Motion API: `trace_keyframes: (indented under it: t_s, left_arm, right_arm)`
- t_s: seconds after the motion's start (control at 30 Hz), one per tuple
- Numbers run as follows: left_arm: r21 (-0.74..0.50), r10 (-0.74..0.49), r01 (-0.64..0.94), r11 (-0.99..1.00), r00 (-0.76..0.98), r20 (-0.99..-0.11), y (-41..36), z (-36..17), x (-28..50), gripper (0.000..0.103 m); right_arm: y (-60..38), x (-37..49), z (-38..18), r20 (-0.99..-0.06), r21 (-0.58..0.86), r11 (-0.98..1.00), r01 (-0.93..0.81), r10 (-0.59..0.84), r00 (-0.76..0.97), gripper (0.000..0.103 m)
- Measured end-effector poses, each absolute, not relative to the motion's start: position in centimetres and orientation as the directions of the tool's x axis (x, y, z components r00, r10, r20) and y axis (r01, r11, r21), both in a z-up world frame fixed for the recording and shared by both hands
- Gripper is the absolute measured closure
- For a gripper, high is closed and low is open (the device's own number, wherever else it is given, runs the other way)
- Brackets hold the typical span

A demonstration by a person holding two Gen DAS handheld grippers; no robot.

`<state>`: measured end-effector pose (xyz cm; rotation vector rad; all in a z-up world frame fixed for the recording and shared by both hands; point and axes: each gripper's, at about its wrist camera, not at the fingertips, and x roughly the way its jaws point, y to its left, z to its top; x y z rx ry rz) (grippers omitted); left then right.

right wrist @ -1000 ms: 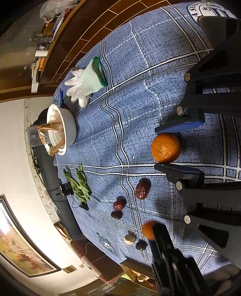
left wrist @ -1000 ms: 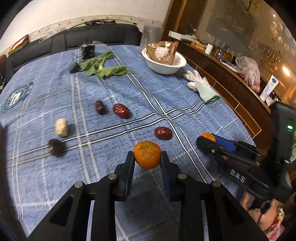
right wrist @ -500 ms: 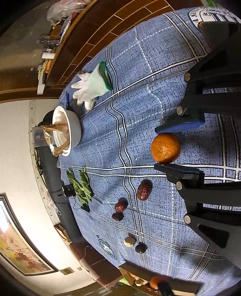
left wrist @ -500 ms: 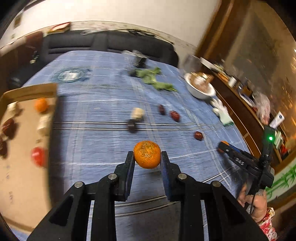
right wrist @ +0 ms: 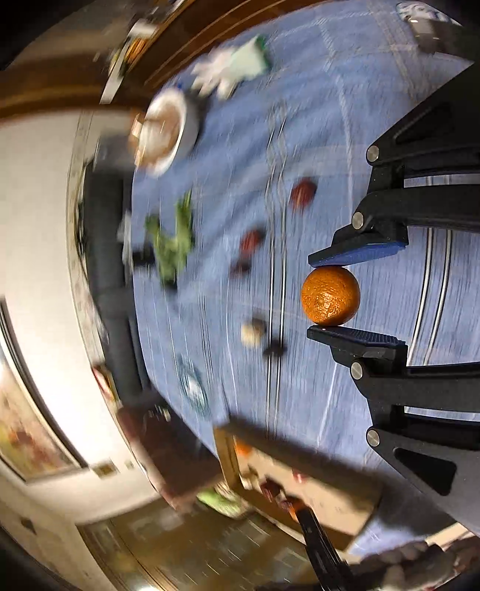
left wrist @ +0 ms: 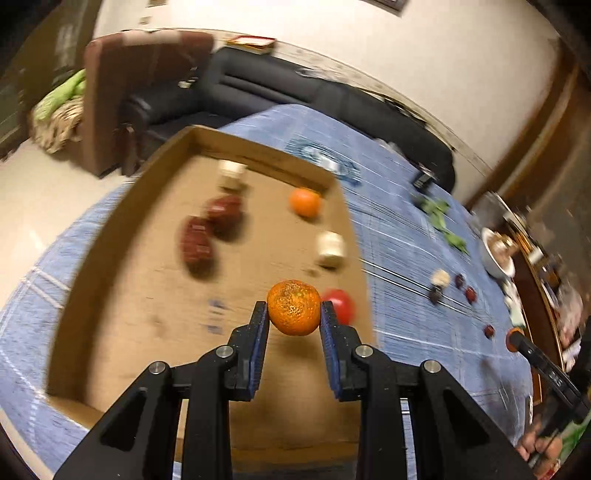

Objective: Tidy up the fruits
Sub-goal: 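Carry both oranges over the cardboard tray and lower them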

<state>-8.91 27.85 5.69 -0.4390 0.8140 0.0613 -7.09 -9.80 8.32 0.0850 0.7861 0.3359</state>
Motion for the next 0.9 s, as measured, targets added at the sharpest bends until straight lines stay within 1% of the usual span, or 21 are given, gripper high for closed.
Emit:
trace_keyframes:
  t_s: [0.2, 0.4, 0.6, 0.9]
  left_arm:
    - [-0.358, -0.072, -0.294, 0.886, 0.676, -0.733, 31.6, 5.1, -9.1, 0.076]
    - [-0.359, -0.063, -0.336, 0.871, 0.648, -0.759, 33.8, 3.8, -8.4, 0.076]
    - [-0.357, -0.067, -0.345, 0.868, 0.631, -0.773, 34.6, 3.0, -7.9, 0.076]
    - [-0.354, -0.062, -0.335, 0.873, 0.644, -0.762, 34.7, 3.0, -7.4, 0.075]
  right_arm:
    - [-0.9, -5.8, 8.8, -0.688, 0.235, 0.875, -0.423, 0.457, 0.564, 0.068]
    - [7.5, -5.0, 8.6, -0.699, 0.238, 0.803, -0.546, 0.532, 0.478, 0.067]
    - [14.5, -3.1, 7.2, -0.733, 0.236, 0.762, -0.603, 0.547, 0.404, 0.067]
    - [19.3, -0.3, 3.8, -0.795, 0.255, 0.763, -0.594, 0.516, 0.321, 0.067]
